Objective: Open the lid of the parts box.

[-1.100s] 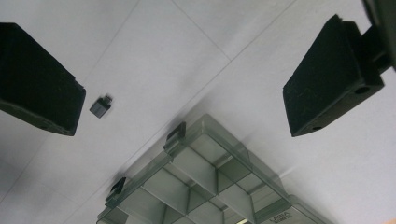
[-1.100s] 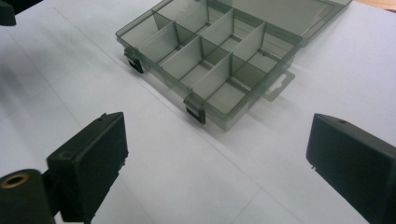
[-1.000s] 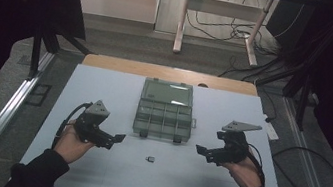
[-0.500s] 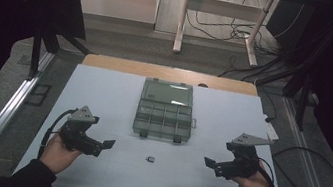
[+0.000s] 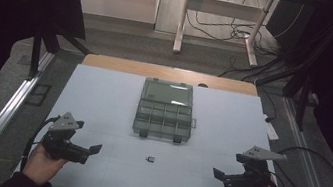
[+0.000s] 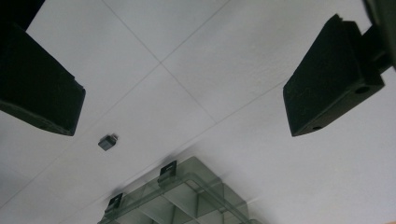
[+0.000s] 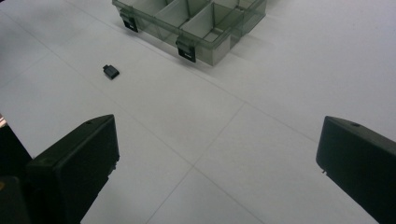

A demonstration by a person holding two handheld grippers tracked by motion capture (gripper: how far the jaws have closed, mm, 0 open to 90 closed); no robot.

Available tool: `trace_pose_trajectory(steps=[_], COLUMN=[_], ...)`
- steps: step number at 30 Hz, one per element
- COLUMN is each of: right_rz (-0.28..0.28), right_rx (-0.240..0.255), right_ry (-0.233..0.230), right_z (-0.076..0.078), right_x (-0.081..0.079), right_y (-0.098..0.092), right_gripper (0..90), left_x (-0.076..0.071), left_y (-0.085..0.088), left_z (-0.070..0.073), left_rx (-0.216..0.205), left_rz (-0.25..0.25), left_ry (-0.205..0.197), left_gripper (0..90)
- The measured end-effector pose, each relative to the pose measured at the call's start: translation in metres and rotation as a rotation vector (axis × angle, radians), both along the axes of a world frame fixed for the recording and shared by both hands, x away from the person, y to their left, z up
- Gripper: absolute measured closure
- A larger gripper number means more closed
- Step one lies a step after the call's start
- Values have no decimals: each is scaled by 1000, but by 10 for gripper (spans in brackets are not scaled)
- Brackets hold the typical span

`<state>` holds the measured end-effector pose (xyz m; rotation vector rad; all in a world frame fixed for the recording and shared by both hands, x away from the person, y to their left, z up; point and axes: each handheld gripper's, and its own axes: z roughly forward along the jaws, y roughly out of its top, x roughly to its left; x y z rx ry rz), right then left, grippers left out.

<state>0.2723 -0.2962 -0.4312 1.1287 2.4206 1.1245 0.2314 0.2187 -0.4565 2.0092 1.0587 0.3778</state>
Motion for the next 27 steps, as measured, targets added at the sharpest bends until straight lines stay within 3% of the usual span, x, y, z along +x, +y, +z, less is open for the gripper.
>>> trace_pose_trajectory(steps=[8, 12, 27], right_rz=[-22, -38, -66], right_rx=[4, 1, -10], right_ry=[11, 9, 3], right_z=[0, 1, 2], right_x=[-13, -19, -31], right_y=[-9, -13, -22], right_gripper=[0, 0, 0], left_x=[-15, -21, -35], left_y=[7, 10, 15], left_z=[1, 1, 5], left_rx=[20, 5, 51], left_rz=[39, 53, 96], left_ry=[-15, 0, -14], left_gripper=[0, 0, 0])
